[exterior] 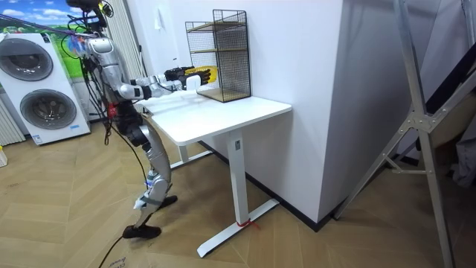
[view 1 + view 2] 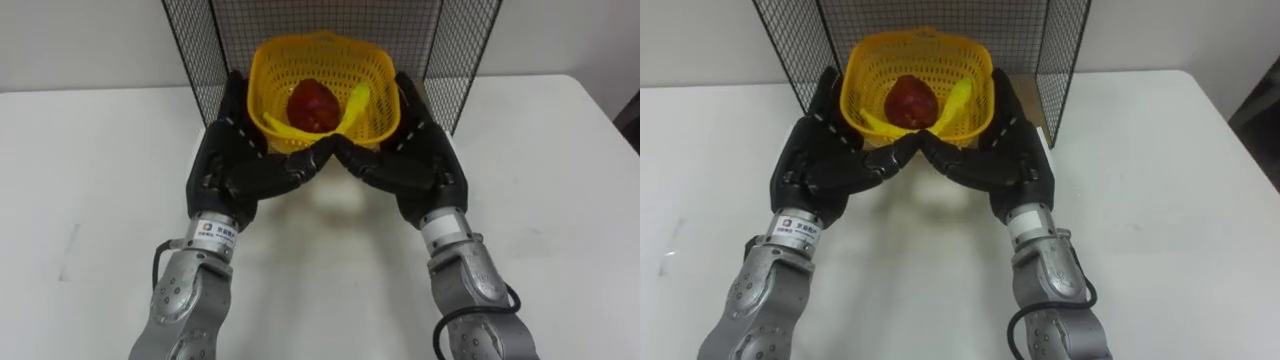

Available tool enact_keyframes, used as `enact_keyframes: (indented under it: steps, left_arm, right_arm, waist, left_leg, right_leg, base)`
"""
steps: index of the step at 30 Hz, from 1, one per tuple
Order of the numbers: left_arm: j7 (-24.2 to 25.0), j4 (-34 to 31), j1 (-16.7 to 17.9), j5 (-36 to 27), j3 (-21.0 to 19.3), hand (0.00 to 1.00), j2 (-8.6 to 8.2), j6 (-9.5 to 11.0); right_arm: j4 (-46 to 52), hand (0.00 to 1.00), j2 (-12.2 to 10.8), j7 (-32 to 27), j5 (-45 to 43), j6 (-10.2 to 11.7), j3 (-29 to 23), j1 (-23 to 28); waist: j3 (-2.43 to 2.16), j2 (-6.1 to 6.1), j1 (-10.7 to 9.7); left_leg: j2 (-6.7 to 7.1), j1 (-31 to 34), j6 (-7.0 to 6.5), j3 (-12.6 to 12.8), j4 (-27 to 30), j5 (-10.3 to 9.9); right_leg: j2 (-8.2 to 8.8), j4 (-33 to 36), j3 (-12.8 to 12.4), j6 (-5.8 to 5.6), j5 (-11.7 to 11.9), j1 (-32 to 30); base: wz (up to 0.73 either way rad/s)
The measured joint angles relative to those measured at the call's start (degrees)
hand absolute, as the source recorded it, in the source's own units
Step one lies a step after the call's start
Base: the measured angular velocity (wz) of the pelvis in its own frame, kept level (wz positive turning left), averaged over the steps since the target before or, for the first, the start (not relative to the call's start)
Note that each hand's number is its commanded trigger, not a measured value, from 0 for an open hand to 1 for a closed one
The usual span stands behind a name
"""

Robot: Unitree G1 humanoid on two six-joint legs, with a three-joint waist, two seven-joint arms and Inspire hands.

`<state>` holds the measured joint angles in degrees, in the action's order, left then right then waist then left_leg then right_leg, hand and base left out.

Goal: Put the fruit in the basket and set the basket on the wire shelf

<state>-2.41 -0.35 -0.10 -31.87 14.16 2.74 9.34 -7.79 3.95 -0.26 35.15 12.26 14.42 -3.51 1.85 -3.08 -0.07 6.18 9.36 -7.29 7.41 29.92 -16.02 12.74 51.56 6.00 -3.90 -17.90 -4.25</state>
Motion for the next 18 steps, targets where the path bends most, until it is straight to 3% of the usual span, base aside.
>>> enact_keyframes:
  steps: [1, 3, 4, 6, 7, 8, 11, 18]
  left_arm:
    - [-0.4, 0.0, 0.0, 0.0, 0.2, 0.00, -0.04, 0.0]
    - [-0.8, 0.0, 0.0, 0.0, 0.2, 0.00, 0.27, 0.2]
    - [-1.0, 0.0, 0.0, 0.0, 0.2, 0.00, 0.40, 0.2]
    - [-1.0, 0.1, 0.0, -0.1, 0.2, 0.00, 0.28, 0.2]
    - [-1.0, 0.3, 0.0, -0.1, 0.1, 0.00, 0.28, 0.2]
    - [-1.0, 0.3, 0.0, -0.1, 0.1, 0.00, 0.19, 0.2]
    - [-0.9, 0.4, -0.3, 0.0, 0.2, 0.00, -0.14, -0.3]
    - [-1.0, 0.4, -0.8, 0.1, 0.1, 0.00, -0.11, -0.5]
  right_arm:
    - [-0.3, 0.00, -0.1, 0.0, -0.1, 0.0, -0.1, 0.0]
    - [-0.3, 0.00, 0.4, 0.0, -0.5, 0.0, 0.0, 0.0]
    - [-0.3, 0.00, 0.4, 0.0, -0.7, 0.0, 0.0, 0.1]
    - [-0.3, 0.00, 0.4, 0.0, -1.7, -0.1, -0.3, 0.1]
    - [-0.3, 0.00, 0.4, 0.0, -2.3, -0.2, -0.4, 0.1]
    - [-0.3, 0.00, 0.4, 0.0, -2.5, -0.5, -0.5, 0.1]
    - [-0.2, 0.00, 0.6, 0.0, -2.5, -1.4, -0.9, -0.2]
    - [-0.1, 0.00, 0.7, 0.0, -2.4, -2.4, -0.9, -1.5]
  waist:
    - [0.12, 0.41, -0.5]
    - [0.21, 0.85, -0.7]
    - [0.31, 1.17, -1.1]
    - [0.32, 1.24, -1.3]
    - [0.31, 1.23, -1.3]
    - [0.20, 1.26, -1.3]
    - [-0.49, 2.04, -1.1]
    - [-0.70, 1.84, -1.0]
  left_leg:
    - [-0.01, -1.0, -0.31, -1.0, -0.9, -0.2]
    - [-0.55, -2.0, -0.60, -1.7, -2.4, 0.0]
    - [-1.08, -2.4, -0.82, -1.7, -2.8, 0.1]
    - [-1.31, -3.2, -0.90, -1.5, -3.6, 0.1]
    - [-1.27, -3.9, -0.90, -1.5, -4.3, 0.1]
    - [-1.26, -4.3, -0.85, -1.7, -4.7, 0.1]
    - [-2.06, -5.3, -0.31, -2.3, -7.3, 0.6]
    - [-2.99, -8.0, 0.19, -1.4, -11.5, 2.2]
  right_leg:
    - [-0.18, 1.4, 0.2, -0.15, 2.0, -0.8]
    - [-1.69, 0.6, 0.0, -0.03, 0.0, -2.6]
    - [-3.08, -2.6, 0.1, 0.34, -1.8, -3.9]
    - [-4.94, -11.3, 0.1, 0.75, -2.4, -4.4]
    - [-5.94, -18.3, 0.1, 1.21, -1.6, -4.3]
    - [-6.99, -21.8, 0.2, 1.87, 2.8, -4.3]
    - [-8.41, -26.0, 0.6, 2.39, 4.8, -2.4]
    - [-9.90, -31.4, 0.2, 2.90, 7.9, 0.3]
  base:
    - [0.04]
    - [0.02]
    - [0.05]
    - [0.02]
    - [0.00]
    - [0.09]
    - [-0.03]
    - [-0.11]
